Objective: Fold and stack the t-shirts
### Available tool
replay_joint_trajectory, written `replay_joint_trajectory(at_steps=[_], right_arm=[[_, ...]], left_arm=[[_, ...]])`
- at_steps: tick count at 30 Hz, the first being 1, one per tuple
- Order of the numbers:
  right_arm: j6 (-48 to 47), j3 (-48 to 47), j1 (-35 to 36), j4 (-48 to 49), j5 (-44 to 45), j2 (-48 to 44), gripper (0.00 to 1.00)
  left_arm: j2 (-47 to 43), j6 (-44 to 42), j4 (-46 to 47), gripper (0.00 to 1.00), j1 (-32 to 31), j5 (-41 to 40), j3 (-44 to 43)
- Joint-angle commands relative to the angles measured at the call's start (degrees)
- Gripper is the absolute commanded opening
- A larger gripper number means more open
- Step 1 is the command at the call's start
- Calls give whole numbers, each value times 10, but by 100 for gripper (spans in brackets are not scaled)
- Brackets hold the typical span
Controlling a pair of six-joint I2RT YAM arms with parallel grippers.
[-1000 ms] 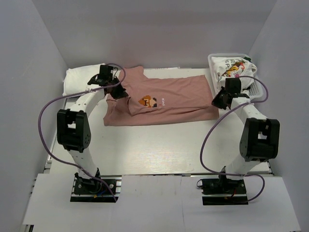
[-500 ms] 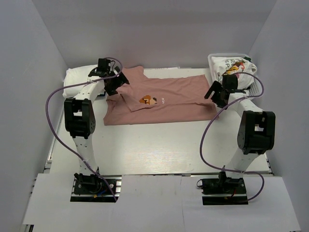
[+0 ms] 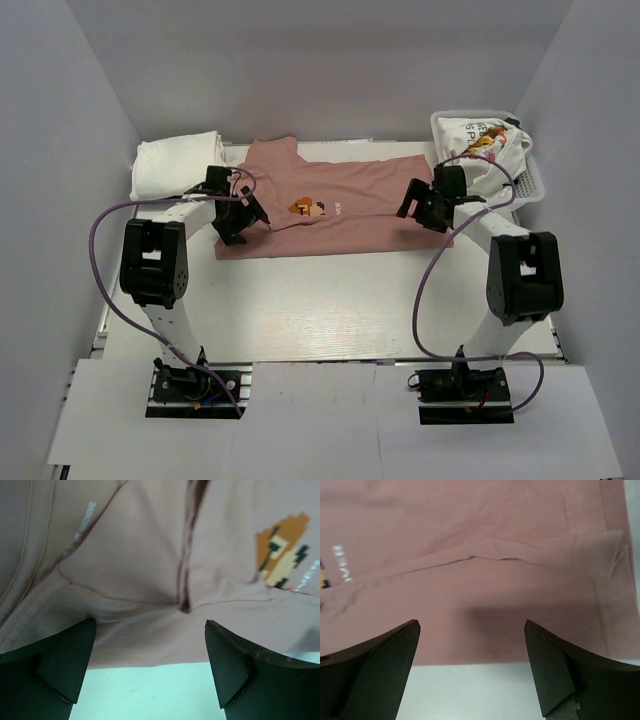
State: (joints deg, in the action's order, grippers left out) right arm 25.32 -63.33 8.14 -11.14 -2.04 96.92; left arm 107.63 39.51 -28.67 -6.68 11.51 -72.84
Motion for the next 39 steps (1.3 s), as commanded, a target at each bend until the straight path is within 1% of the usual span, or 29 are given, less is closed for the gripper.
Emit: replay_joint_trajectory(at_steps=[1, 3, 4, 5, 9, 11, 13, 15, 16, 17, 18, 20, 21, 22, 24, 25, 26, 28, 31, 35, 39], right_arm=[[-14, -27, -3, 23, 6, 52, 90], [-36, -30, -2, 34, 18, 75, 90], [-45, -31, -1, 62, 36, 89, 90], [-68, -35, -2, 70, 56, 100, 90], [-84, -80, -7, 86, 64, 125, 90], [-98, -98, -6, 139, 67, 136, 90], [-98, -131, -9, 153, 76, 157, 90], [-106, -211, -10, 122, 84, 205, 90], [-106, -237, -10, 93, 85, 217, 90], [-111, -276, -10, 43, 81, 230, 90], [-112, -287, -9, 40, 80, 228, 90], [-116, -269, -5, 53, 71, 212, 90], [-112, -220, -3, 72, 64, 169, 90], [-110, -200, -3, 86, 51, 155, 90], [-104, -123, 0, 100, 35, 88, 90], [-105, -103, 0, 105, 26, 74, 90], [-106, -61, 2, 126, 2, 42, 90], [-103, 6, 6, 134, -2, 1, 90], [-85, 61, 5, 131, 0, -14, 90], [-74, 85, 3, 126, -7, -1, 90], [-59, 95, 4, 114, 12, 27, 90]], left_arm=[[-16, 4, 34, 100, -1, 3, 35], [-9, 4, 20, 100, -1, -3, 51], [-4, 4, 20, 100, 5, -8, 57], [-4, 4, 20, 100, 5, -8, 63], [-4, -1, 26, 100, 5, -15, 74], [-4, -7, 26, 100, 5, -20, 82], [-4, -14, 32, 100, 5, -10, 82], [-4, -20, 26, 100, 5, -10, 54], [-4, -20, 12, 100, 5, -15, 43], [-4, -20, 12, 100, 5, -20, 35], [-4, -20, 12, 100, 5, -20, 30], [-12, -20, 17, 100, 5, -20, 30], [-18, -25, 17, 100, 5, -20, 30], [-18, -25, 17, 100, 5, -20, 30], [-23, -25, 17, 100, 5, -20, 30], [-23, -25, 17, 100, 5, -20, 30], [-23, -25, 23, 100, 5, -20, 43], [-35, -20, 33, 100, 5, -15, 56], [-41, -20, 44, 100, 5, -8, 75], [-41, -14, 44, 100, 5, -19, 86], [-64, -8, 38, 100, 5, -27, 125]])
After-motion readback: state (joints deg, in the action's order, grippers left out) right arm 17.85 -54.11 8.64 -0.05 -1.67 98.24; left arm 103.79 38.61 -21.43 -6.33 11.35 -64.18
